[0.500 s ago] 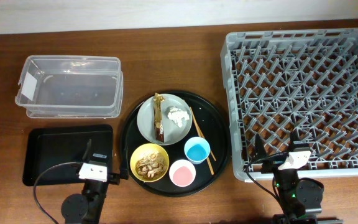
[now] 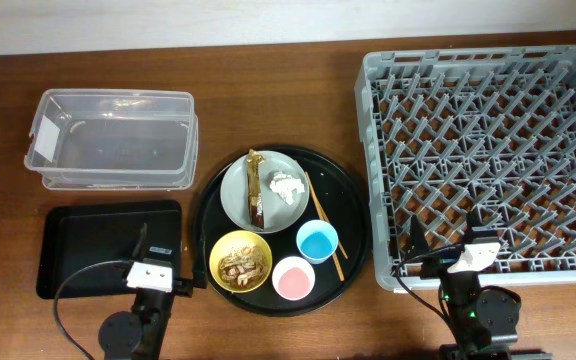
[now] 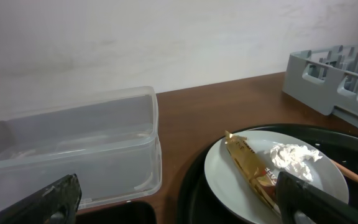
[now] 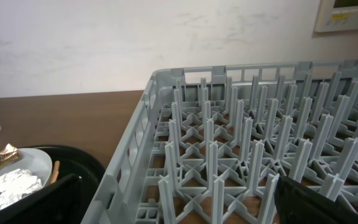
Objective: Sort waste into correct bins and load items into the dishwasher rack
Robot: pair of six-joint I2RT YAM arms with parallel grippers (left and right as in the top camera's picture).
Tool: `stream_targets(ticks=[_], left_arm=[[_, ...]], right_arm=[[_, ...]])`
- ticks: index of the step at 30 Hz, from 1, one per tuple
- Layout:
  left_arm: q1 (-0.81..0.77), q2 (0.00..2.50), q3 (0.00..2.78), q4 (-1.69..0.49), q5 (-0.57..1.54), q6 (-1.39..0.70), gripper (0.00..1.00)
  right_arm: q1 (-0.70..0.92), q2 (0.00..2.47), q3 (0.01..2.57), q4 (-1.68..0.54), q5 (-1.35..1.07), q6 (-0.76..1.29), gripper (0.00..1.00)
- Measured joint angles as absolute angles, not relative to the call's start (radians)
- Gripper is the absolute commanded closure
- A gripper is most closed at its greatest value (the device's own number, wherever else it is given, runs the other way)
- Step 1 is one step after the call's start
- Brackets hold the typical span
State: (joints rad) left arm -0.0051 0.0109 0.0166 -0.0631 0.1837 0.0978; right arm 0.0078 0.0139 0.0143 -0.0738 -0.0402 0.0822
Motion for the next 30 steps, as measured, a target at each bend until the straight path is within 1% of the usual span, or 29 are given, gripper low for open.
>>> stream_targets(ticks=[17,19,22,24,26,29,30], left_arm=[[-0.005,0.011,0.017,-0.062,0.184,0.098,0.01],[-0.005,0.011,0.017,-0.062,0.188,0.098,0.01],[-0.005,0.011,0.015,-0.019,0.235,0.098,0.01],[-0.005,0.011,0.022,0.043,0.295,0.088,0.01],[-0.005,0.012,0.067,0.010,0.330,0.047,0.01],[-0.005,0.071,0.287,-0.265,0.393,0.007,0.01],[-0.005,0.104,0.361,-0.358,0.397,0.003,0.01]], right_arm=[[0.008,0.014,0.014,-0.074,-0.046,0.082,0.01],[0.007,0.014,0.014,-0.068,-0.097,0.082,0.02],[0.007,0.014,0.022,-0.071,-0.254,0.085,0.02],[0.007,0.015,0.080,-0.166,-0.327,0.110,0.02],[0.007,0.023,0.206,-0.318,-0.356,0.131,0.02],[0.007,0.121,0.500,-0.580,-0.356,0.133,0.02],[0.007,0.152,0.556,-0.643,-0.352,0.132,0.02]])
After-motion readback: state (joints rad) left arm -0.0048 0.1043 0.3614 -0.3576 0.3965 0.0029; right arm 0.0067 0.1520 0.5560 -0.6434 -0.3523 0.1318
